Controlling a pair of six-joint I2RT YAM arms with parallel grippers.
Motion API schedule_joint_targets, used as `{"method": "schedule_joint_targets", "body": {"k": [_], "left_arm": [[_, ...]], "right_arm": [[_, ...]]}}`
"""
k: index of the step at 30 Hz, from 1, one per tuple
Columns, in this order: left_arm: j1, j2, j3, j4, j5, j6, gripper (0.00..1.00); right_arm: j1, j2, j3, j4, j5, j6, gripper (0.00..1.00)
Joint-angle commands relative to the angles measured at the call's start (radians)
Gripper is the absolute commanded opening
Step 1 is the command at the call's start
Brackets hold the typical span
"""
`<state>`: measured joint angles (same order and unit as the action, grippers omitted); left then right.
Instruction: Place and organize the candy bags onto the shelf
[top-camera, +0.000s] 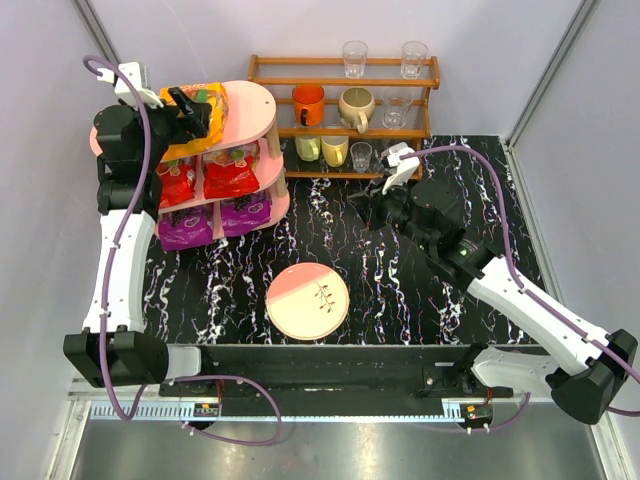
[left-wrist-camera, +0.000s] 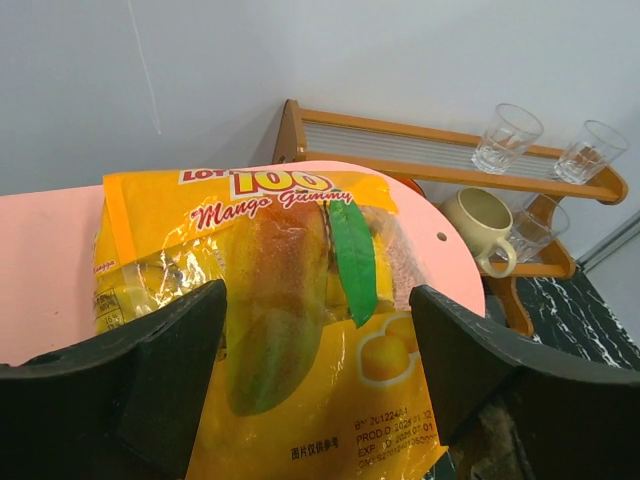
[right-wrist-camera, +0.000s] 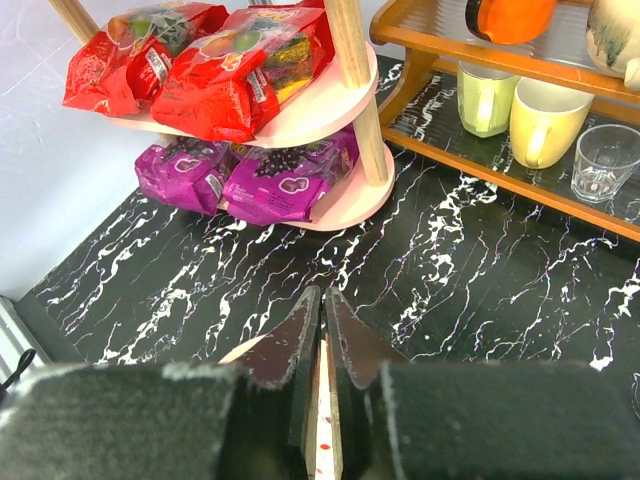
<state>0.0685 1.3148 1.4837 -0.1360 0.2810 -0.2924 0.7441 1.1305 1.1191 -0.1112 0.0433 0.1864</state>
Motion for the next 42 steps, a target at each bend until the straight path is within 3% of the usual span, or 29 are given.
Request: {"method": "schedule_joint_targets", "body": {"k": [1,10,22,25,37,42], "left_arm": [[-0.013,0.027,-0.016,-0.046,-0.072,0.055,0.81],[-0.029,0.104,0.021,-0.102,-0.154,0.067,0.81],[-0.041,0.153,0.039,-0.103,-0.154,0.094,0.82],[-0.038,0.141,0.05,-0.108,-0.149,0.102,0.86],[-0.041,-0.077,0.348,-0.168,-0.128,0.044,0.97],[-0.041,-0.178,0.291,-0.191,-0.163,0.064,0.99]], "right_arm": [[0.003,0.002,-0.002,0.01,-0.005,0.013,0.14],[0.001,0.009,-0.008,0.008,0.001,0.008,0.16],[0.003,0.026,-0.002,0.005,-0.002,0.004,0.18],[0.003,0.029,0.001,0.005,-0.003,0.004,0.18],[0.001,-0.02,-0.01,0.018,0.013,-0.007,0.2],[0.001,-0.029,-0.025,0.018,0.017,0.011,0.24]]}}
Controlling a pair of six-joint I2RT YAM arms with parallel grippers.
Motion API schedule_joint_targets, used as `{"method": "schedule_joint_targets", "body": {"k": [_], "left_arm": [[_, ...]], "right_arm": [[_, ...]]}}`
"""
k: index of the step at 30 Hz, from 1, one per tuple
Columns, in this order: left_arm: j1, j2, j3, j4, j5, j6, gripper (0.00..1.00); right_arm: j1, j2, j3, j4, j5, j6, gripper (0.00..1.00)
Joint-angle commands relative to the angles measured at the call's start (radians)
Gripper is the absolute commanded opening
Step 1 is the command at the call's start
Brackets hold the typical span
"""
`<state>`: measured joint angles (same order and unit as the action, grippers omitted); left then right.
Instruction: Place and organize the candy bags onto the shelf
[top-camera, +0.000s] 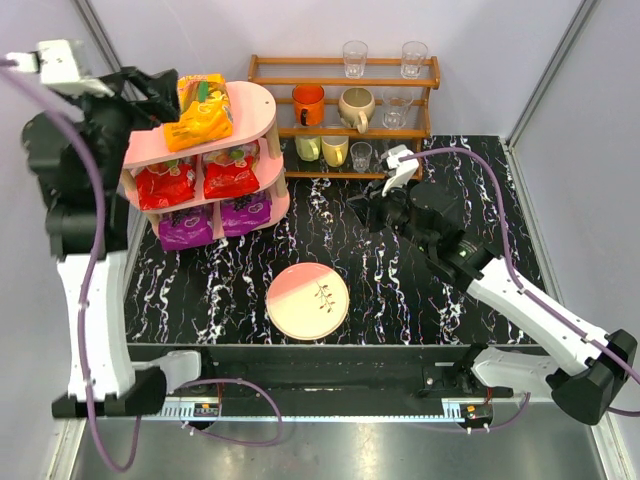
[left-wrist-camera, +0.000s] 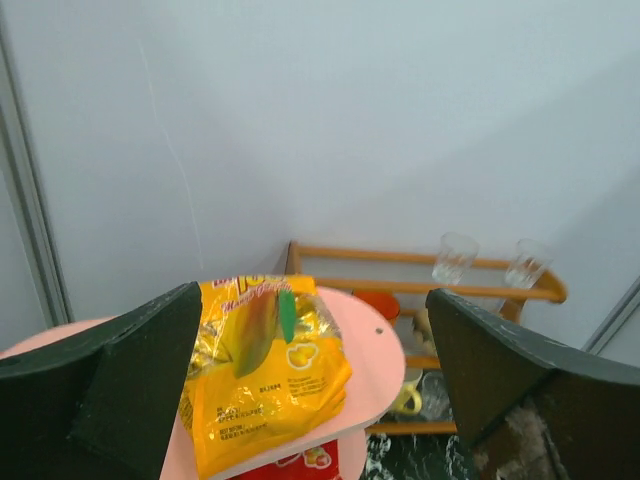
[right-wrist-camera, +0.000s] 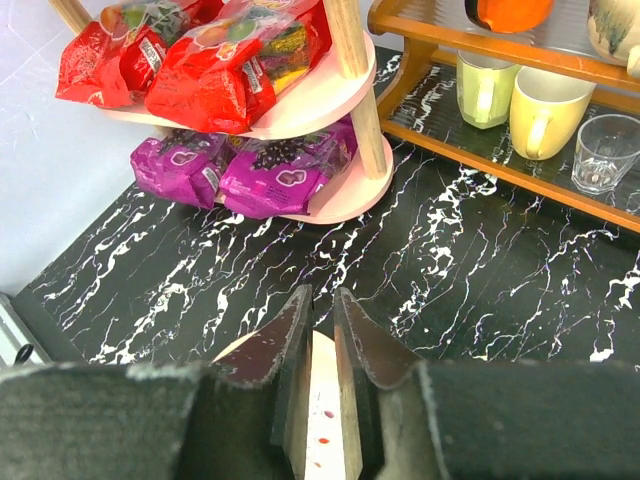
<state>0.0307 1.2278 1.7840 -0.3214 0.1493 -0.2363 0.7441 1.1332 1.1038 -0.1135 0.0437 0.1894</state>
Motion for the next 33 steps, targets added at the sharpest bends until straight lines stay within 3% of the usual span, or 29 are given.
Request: {"method": "schedule_joint_targets", "body": {"k": [1,7,12,18,26,33], "left_arm": [[-0.002,-0.109,-0.055,0.001,-0.043,0.02,0.99],[0.012,-0.096,-0.156,0.03,-0.067,0.043,0.99],[0.129,-0.034,-0.156,0.093,0.073,-0.032,0.99],[0.166,-0.03,-0.187,0.105,0.064,0.003,0.99],[0.281,0.006,-0.213,0.12,0.179,0.0,0.99],[0.354,0.018,-0.351,0.182,0.283,0.035,0.99]], "right_arm": [[0.001,-0.036,-0.012,0.018,0.019,0.008,0.24],[0.001,-0.055,-0.036,0.008,0.021,0.013,0.27],[0.001,-0.055,-0.045,0.008,0.03,0.009,0.28],[0.003,-0.036,-0.045,0.012,0.025,0.013,0.29],[0.001,-0.001,-0.013,0.025,-0.014,0.027,0.29],[0.003,0.002,-0.019,0.025,-0.025,0.027,0.3]]}}
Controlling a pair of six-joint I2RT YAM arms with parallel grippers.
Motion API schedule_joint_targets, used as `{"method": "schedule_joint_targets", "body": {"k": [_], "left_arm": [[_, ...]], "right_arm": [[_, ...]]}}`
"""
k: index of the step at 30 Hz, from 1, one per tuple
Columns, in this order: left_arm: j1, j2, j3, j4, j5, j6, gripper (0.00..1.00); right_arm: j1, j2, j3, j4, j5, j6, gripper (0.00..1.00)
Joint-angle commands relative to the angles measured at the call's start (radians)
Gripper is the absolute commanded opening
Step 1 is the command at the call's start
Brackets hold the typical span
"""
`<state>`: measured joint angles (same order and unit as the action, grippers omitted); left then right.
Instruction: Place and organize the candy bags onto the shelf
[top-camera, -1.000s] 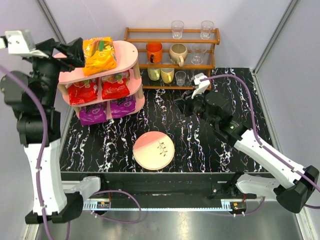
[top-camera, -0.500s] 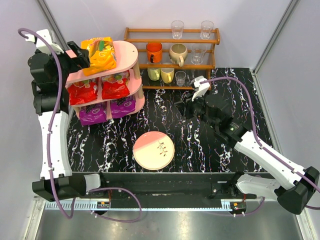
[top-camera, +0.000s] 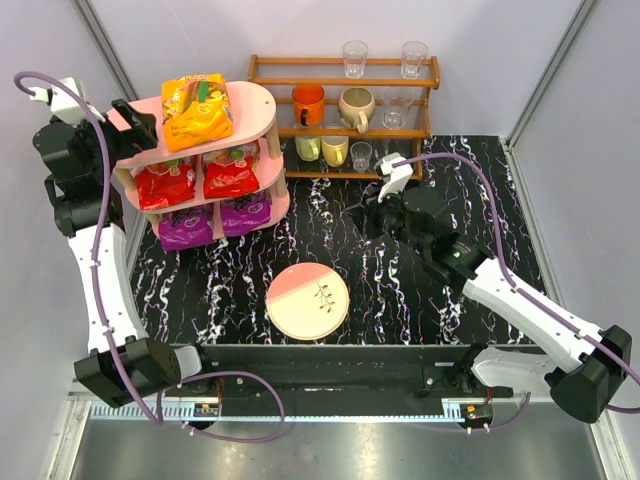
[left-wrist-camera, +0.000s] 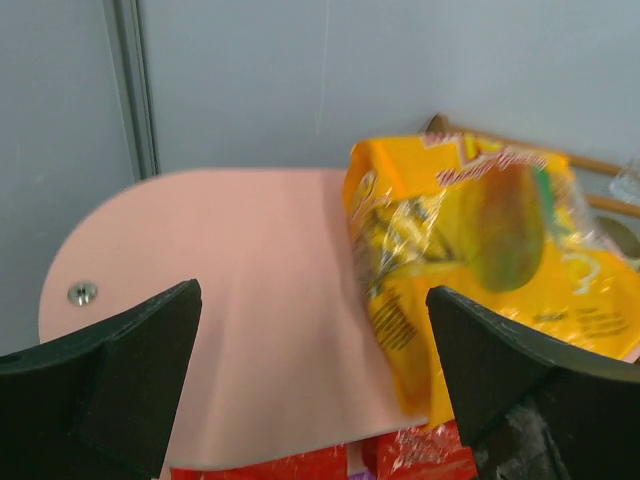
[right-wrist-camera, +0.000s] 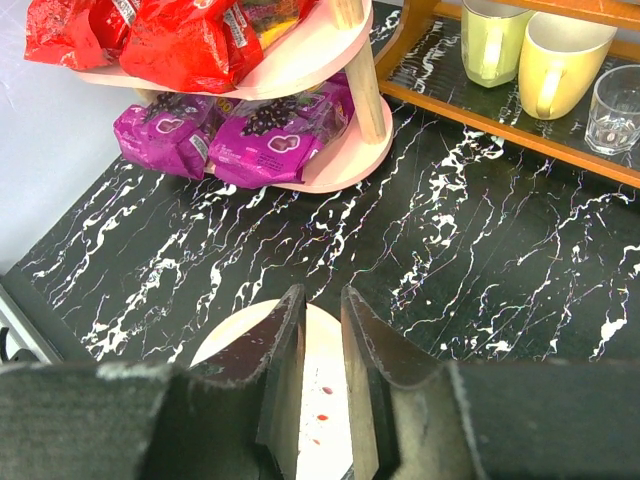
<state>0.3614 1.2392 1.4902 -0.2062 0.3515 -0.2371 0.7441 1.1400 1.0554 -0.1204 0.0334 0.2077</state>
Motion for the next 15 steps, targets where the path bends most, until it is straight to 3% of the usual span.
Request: {"method": "schedule_joint_targets", "body": {"k": [1,15], "left_arm": [[0.024,0.011,-0.068,0.068,0.083,0.044,0.99],[0.024,0.108,-0.07,0.114,0.138,0.062,0.99]], "right_arm": [[0.001,-0.003,0.032,0.03,-0.015,0.009,0.29],[0.001,0.003,0.034,0.015,-0.01,-0.007,0.3]]}}
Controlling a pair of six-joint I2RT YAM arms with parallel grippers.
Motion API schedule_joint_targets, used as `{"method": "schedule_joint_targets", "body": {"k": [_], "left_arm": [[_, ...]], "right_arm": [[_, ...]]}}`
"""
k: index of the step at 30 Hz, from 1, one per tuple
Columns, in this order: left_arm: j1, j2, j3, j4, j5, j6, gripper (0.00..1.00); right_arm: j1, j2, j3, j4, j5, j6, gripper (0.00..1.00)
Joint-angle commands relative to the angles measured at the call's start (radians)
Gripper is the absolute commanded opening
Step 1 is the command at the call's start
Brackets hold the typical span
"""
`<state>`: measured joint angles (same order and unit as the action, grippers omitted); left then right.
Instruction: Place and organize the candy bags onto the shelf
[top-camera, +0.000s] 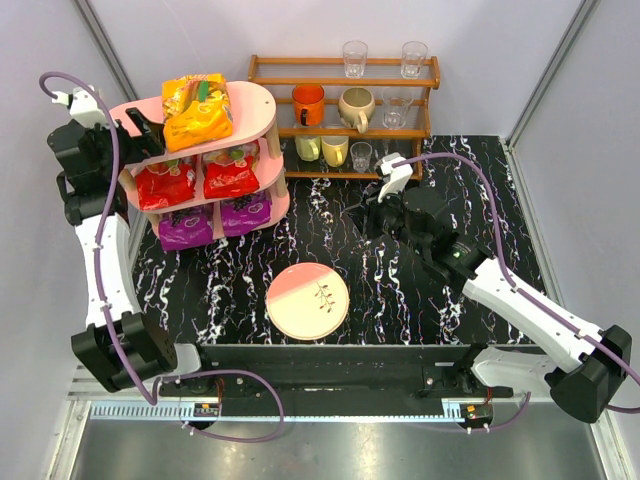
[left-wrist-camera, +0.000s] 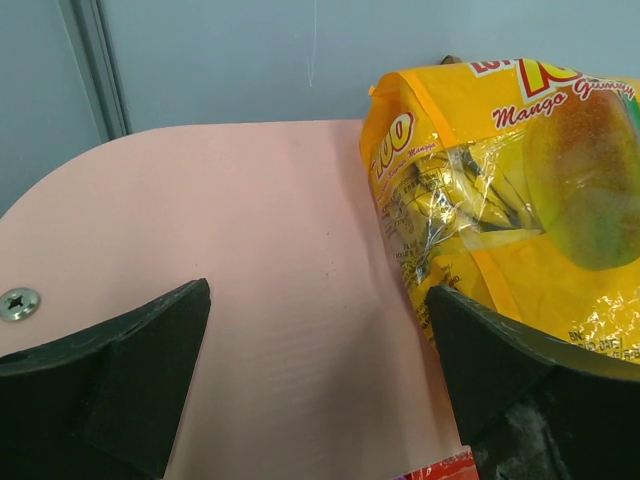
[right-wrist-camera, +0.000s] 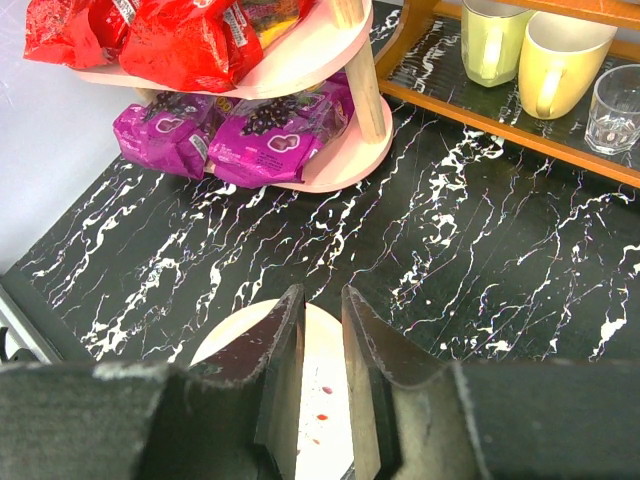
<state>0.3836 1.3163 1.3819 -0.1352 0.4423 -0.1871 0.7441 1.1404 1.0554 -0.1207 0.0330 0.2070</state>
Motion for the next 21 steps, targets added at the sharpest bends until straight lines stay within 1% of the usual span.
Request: {"method": "schedule_joint_targets", "body": {"k": [1,5,9,15,21], "left_arm": [[0.001,0.034,0.04,0.048,0.061,0.012,0.99],[-0.014,0.041,0.039,0.049,0.073,0.023,0.99],[-0.057,0.041,0.043,0.033,0.05,0.049,0.99],[-0.061,0.035,0.039,0.029,0.027,0.052,0.99],[-0.049,0.028,0.072,-0.007,-0.063,0.066,0.99]], "right_arm": [[0.001,0.004,0.034,0.013,-0.01,-0.006,0.3],[0.001,0.013,0.035,0.015,-0.013,-0.004,0.3],[0.003,0.015,0.035,0.016,-0.016,-0.003,0.3],[0.003,0.015,0.031,0.019,-0.015,-0.001,0.31],[0.003,0.009,0.031,0.019,-0.013,-0.001,0.31]]}}
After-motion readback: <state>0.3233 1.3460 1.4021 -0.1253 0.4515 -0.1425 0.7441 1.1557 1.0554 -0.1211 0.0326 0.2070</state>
